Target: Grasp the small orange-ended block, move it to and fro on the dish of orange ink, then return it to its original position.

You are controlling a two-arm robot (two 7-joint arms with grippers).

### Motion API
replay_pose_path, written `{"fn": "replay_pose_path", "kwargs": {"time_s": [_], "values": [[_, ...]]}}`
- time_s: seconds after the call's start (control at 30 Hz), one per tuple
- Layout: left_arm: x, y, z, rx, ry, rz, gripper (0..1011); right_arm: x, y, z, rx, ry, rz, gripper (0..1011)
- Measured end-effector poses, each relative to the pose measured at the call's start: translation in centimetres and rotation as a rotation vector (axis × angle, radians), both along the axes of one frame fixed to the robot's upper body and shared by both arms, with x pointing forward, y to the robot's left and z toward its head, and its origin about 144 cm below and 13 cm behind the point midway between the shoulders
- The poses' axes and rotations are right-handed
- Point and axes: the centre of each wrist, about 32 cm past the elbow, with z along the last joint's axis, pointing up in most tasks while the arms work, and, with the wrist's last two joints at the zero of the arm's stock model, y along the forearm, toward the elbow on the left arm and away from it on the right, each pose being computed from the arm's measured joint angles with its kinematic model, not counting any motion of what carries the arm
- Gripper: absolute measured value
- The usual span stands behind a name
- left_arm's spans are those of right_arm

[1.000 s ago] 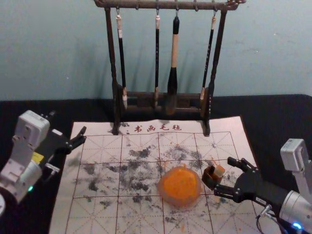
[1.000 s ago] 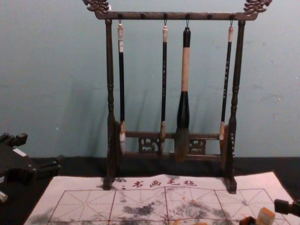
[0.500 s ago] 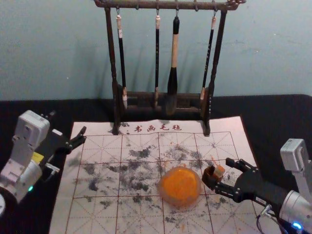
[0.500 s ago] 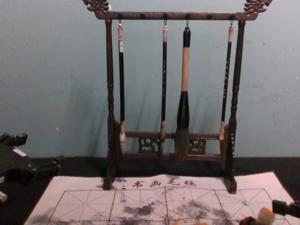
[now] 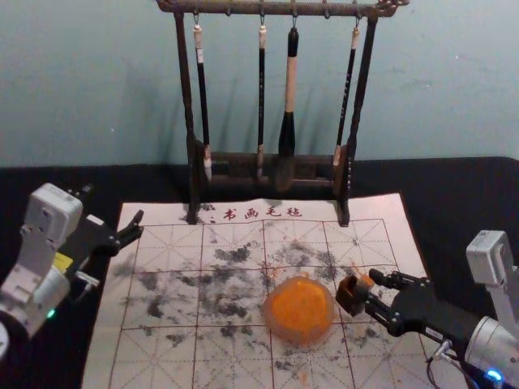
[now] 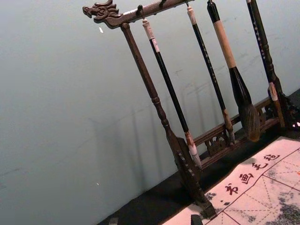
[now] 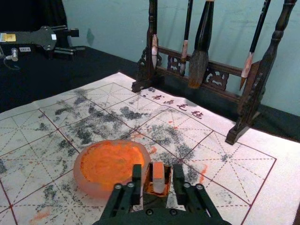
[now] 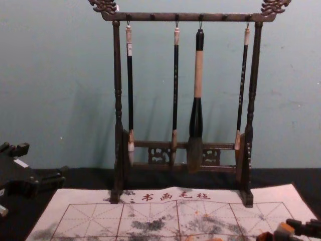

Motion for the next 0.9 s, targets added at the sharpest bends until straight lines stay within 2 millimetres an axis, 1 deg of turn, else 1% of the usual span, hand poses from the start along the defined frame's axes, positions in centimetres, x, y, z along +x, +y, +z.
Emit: {"fn": "replay_pose_path", "kwargs": {"time_s": [0.03, 0.1, 0.23, 0.33, 0.9], "values": [[0.00, 0.00, 0.00, 0.000, 0.000, 0.000, 1001, 0.00, 0.00, 0.00, 0.000, 0.000, 0.000, 359], [0.00, 0.00, 0.00, 0.000, 0.000, 0.000, 1001, 0.00, 0.00, 0.00, 0.000, 0.000, 0.000, 317], [0.00, 0.00, 0.00, 0.000, 0.000, 0.000, 1001, 0.00, 0.00, 0.00, 0.000, 0.000, 0.000, 178], [0.00, 0.00, 0.00, 0.000, 0.000, 0.000, 1001, 0.00, 0.00, 0.00, 0.000, 0.000, 0.000, 97], [0.00, 0.00, 0.00, 0.000, 0.000, 0.000, 1001, 0.00, 0.00, 0.00, 0.000, 0.000, 0.000, 87]]}}
